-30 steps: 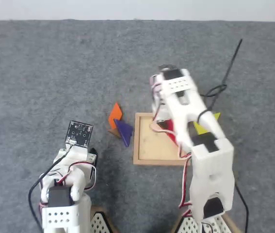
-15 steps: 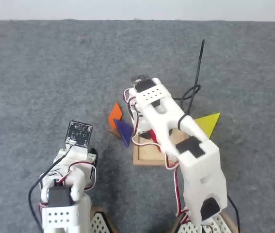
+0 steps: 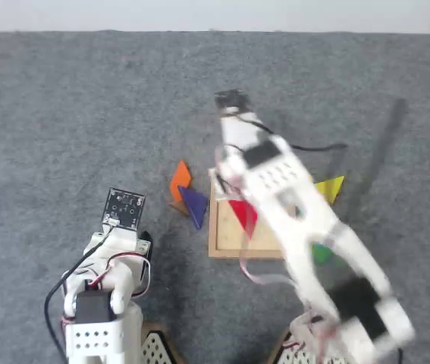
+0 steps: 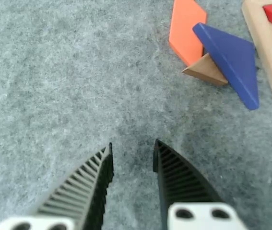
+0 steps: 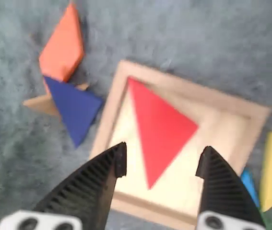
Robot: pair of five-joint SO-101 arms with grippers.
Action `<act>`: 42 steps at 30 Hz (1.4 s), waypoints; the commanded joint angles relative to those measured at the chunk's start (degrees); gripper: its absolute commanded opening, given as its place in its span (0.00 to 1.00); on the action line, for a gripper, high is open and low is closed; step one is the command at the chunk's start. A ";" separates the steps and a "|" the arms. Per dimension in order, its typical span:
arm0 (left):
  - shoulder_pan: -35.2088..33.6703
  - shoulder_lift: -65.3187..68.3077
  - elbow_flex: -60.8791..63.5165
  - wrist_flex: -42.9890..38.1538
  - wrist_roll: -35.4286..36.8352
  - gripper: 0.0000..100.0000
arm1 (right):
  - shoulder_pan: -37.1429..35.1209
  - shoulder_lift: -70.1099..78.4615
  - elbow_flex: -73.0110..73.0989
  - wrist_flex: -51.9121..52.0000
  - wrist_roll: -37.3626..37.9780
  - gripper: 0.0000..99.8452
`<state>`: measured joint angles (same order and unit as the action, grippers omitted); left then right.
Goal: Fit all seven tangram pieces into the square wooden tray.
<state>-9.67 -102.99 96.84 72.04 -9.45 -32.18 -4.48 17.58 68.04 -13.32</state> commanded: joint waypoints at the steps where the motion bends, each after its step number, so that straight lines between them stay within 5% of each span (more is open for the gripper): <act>1: -0.26 -0.88 -0.40 0.18 -0.70 0.13 | 4.09 -26.95 24.62 -17.01 9.76 0.25; 7: -0.26 -0.88 -0.40 0.18 -0.70 0.13 | 15.34 -42.77 43.69 -28.09 17.85 0.12; 20: -0.26 -0.88 -0.40 0.18 -0.70 0.13 | 15.34 -20.88 42.55 -29.23 20.22 0.13; 32: -0.26 -0.88 -0.40 0.18 -0.70 0.13 | 5.93 -5.67 31.65 -29.23 17.76 0.13; 42: -0.26 -0.88 -0.40 0.18 -0.70 0.13 | -2.68 -13.85 32.62 -27.56 17.85 0.13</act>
<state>-9.67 -102.99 96.84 72.04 -9.45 -30.59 -11.78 51.52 39.74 5.14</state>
